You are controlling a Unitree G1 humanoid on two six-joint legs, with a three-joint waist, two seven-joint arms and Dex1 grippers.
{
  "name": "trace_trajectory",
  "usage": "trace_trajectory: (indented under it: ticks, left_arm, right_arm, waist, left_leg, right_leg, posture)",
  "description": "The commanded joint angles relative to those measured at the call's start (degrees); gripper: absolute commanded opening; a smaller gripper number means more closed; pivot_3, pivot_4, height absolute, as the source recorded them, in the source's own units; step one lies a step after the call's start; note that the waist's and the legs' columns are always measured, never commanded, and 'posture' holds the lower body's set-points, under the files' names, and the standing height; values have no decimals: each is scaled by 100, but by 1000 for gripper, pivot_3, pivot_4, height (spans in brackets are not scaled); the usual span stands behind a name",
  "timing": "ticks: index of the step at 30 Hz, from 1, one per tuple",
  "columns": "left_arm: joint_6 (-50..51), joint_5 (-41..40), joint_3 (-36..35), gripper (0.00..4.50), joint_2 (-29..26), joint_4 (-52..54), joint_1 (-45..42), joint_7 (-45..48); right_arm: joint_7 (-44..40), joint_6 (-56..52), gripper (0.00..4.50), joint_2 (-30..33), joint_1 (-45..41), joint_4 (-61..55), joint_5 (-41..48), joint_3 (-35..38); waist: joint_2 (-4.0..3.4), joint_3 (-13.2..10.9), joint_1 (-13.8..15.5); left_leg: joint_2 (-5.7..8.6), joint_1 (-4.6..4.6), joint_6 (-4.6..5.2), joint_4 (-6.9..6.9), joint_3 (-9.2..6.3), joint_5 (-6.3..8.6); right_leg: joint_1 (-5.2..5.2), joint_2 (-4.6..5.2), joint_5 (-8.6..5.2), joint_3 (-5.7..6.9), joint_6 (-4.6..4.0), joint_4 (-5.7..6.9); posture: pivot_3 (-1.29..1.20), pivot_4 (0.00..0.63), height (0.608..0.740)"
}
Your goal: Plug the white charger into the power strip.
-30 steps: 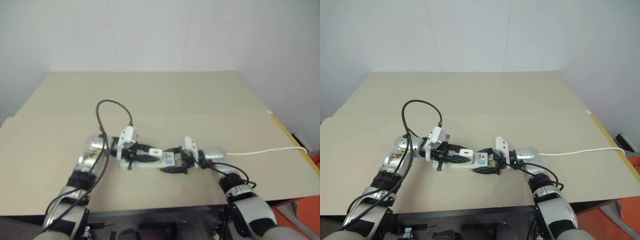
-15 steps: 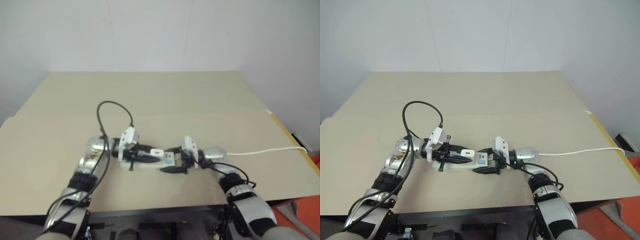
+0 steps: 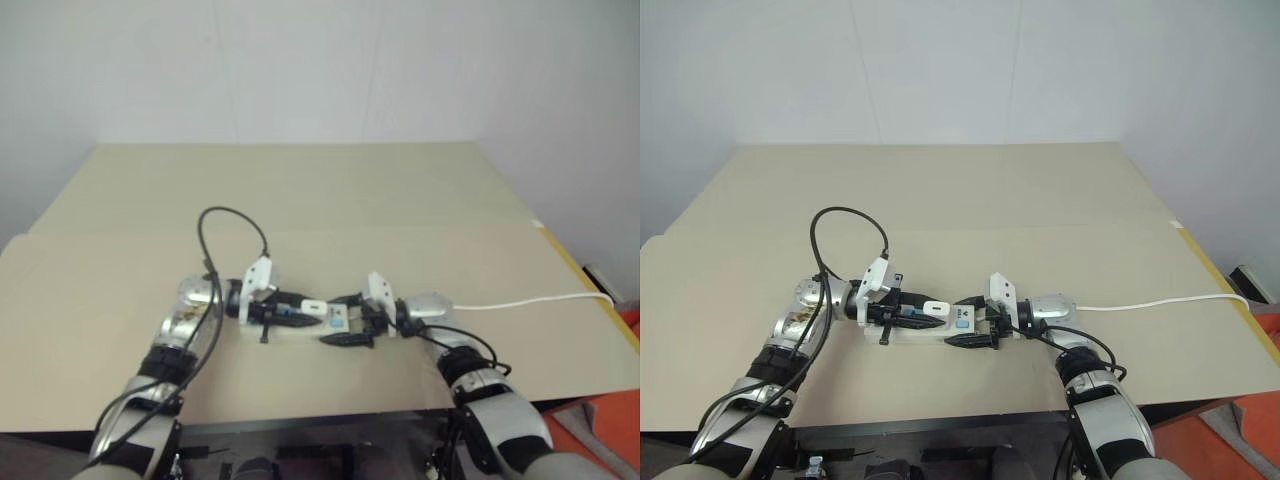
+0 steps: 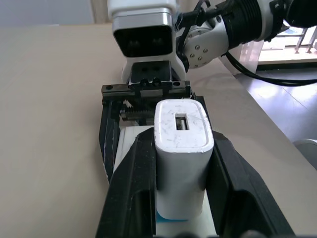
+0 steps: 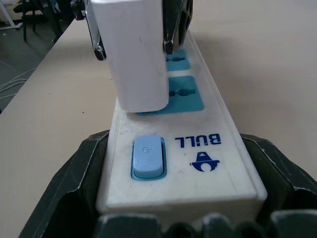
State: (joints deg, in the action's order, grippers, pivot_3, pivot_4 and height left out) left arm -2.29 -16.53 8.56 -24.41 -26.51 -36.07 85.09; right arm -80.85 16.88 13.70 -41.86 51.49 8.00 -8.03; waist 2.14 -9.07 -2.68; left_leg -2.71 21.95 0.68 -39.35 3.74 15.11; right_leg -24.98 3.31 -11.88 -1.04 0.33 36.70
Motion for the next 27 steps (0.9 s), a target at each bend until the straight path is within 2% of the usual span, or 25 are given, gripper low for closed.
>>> trace_trajectory:
  ticks: [1, 13, 21, 27]
  left_arm:
    - [-91, 160, 50, 996, -164, -229, -71, 114]
    - [-299, 400, 191, 996, -482, -639, 15, 217]
    - [-225, 511, 377, 996, -661, -452, 237, 37]
    - [57, 420, 384, 996, -703, -179, 424, -198]
  right_arm:
    - [-3, -26, 3438, -12, 53, 111, -120, -85]
    - [4, -31, 3438, 41, 47, 88, -93, -90]
    - [4, -24, 3438, 42, 42, 103, -96, -92]
    - [6, -14, 3438, 44, 36, 122, -109, -79]
  waist:
    - [0, 0, 0]
    - [0, 3, -27]
    - [0, 3, -51]
    - [0, 3, -58]
  left_leg:
    - [0, -1, 0, 0, 0, 0]
    - [-4, -26, 0, 9, 4, 0]
    - [-4, -80, 0, 39, 5, 0]
    - [-7, -87, 0, 41, 3, 1]
  right_leg:
    - [0, 0, 0, 0, 0, 0]
    - [10, -6, -4, -8, -6, 4]
    - [52, -6, -15, -10, -18, -1]
    - [61, -7, -17, -9, -19, 0]
  posture:
    - [0, 150, 740]
    - [0, 150, 740]
    - [0, 150, 740]
    - [0, 150, 740]
